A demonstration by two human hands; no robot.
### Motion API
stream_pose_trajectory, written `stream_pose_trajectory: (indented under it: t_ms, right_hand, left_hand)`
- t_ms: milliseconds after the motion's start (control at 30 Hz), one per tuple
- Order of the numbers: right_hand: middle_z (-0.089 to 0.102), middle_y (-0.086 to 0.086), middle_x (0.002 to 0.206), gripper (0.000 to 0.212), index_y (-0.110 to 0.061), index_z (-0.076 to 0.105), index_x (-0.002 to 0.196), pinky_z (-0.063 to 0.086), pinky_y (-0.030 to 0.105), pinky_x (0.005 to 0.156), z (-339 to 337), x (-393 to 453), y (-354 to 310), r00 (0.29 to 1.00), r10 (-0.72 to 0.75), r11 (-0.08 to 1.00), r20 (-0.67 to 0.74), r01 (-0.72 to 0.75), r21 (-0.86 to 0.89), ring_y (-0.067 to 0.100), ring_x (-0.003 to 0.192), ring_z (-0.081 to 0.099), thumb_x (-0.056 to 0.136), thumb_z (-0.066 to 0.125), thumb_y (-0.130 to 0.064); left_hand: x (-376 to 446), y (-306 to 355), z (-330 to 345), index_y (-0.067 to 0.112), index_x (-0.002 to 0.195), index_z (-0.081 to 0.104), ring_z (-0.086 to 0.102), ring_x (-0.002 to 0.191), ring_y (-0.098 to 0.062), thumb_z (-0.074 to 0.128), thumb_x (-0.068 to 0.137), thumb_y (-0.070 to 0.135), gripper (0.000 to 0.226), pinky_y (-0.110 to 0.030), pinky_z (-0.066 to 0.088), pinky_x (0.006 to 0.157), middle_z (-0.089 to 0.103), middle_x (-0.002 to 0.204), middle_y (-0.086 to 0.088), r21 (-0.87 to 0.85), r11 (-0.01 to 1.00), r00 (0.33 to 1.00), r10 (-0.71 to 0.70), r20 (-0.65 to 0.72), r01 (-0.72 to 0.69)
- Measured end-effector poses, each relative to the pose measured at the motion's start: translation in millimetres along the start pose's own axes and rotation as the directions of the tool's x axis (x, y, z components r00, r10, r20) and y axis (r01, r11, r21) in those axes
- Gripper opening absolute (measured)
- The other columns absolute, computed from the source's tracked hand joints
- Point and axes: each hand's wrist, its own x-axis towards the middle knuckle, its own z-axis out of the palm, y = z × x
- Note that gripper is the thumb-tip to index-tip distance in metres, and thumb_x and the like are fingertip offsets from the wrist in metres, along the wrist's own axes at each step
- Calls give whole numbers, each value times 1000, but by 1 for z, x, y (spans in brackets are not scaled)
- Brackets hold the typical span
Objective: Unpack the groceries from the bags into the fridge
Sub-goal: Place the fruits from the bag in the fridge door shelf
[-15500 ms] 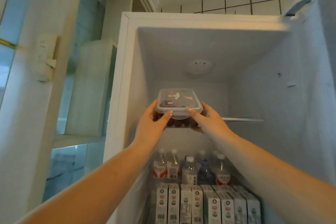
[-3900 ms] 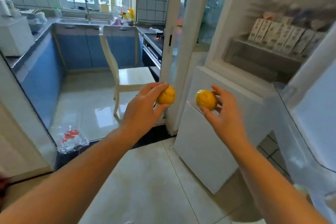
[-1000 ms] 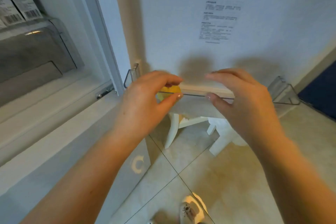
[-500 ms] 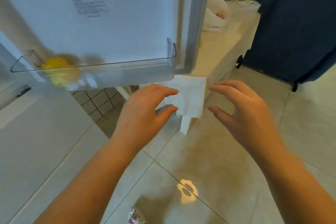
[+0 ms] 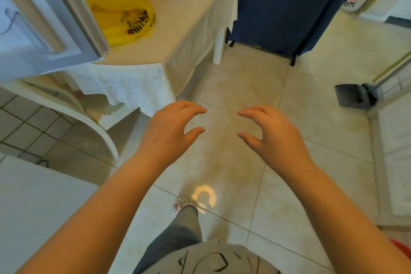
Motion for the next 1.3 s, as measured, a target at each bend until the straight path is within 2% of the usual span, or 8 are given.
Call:
stream_pose_trajectory:
  t_ms: [133,267,433,533,767,867,1067,1300]
  right_hand:
    - [57,-4,123,44,-26,58,124,37,22,80,3,25,35,997,55,998,49,-54,-19,16,112,53,82,69,-31]
    - [51,-8,129,47,-30,51,129,43,28,85,5,76,66,989,95,995,111,-90,-54,13,117,49,85,64,-36]
    - [48,-9,132,48,-32,48,132,42,27,85,7,173,102,986,90,993,141,-79,-83,12,120,46,86,62,-38]
    - [46,-9,134,49,-33,46,133,43,30,88,6,240,117,983,89,993,161,-74,-96,12,122,43,87,61,-39]
    - [48,-8,132,48,-32,47,132,43,29,87,9,372,150,986,50,996,159,-37,-87,11,119,45,87,62,-40]
    - [49,-8,132,48,-31,47,132,41,26,88,19,424,166,983,13,998,181,-1,-67,11,120,46,86,62,-39]
    - [48,-6,133,48,-28,48,132,25,14,88,42,550,207,959,-121,993,256,119,26,11,122,43,87,63,-35]
    - [50,-9,131,46,-28,51,129,43,26,89,43,708,261,905,-299,953,303,269,140,12,117,49,85,66,-31]
  left_hand:
    - [42,-5,25,21,119,61,58,105,-20,71,81,27,39,-33,46,84,62,115,1,9,1000,999,-12,37,12]
    - [100,-19,49,22,120,61,57,105,-20,71,81,29,40,-33,46,83,62,116,1,-21,999,997,-42,60,43]
    - [192,-57,67,23,122,59,54,109,-17,68,83,30,41,-24,39,82,59,120,2,-51,995,994,-77,82,81]
    - [253,-84,66,21,122,59,54,112,-19,68,83,28,41,-27,39,88,59,120,0,-53,993,993,-99,69,103]
    - [372,-136,60,23,122,58,54,110,-17,69,82,32,42,-28,40,87,60,118,2,9,990,989,-142,51,142]
    - [408,-159,65,25,122,58,53,111,-18,68,83,33,42,-30,41,88,59,119,2,28,982,981,-188,40,187]
    - [493,-201,77,23,121,59,53,112,-20,69,82,33,41,-35,42,91,60,118,-1,82,937,940,-338,-34,340]
    - [602,-219,87,22,123,58,52,114,-18,68,82,32,43,-32,40,93,59,120,0,57,838,835,-532,-139,543]
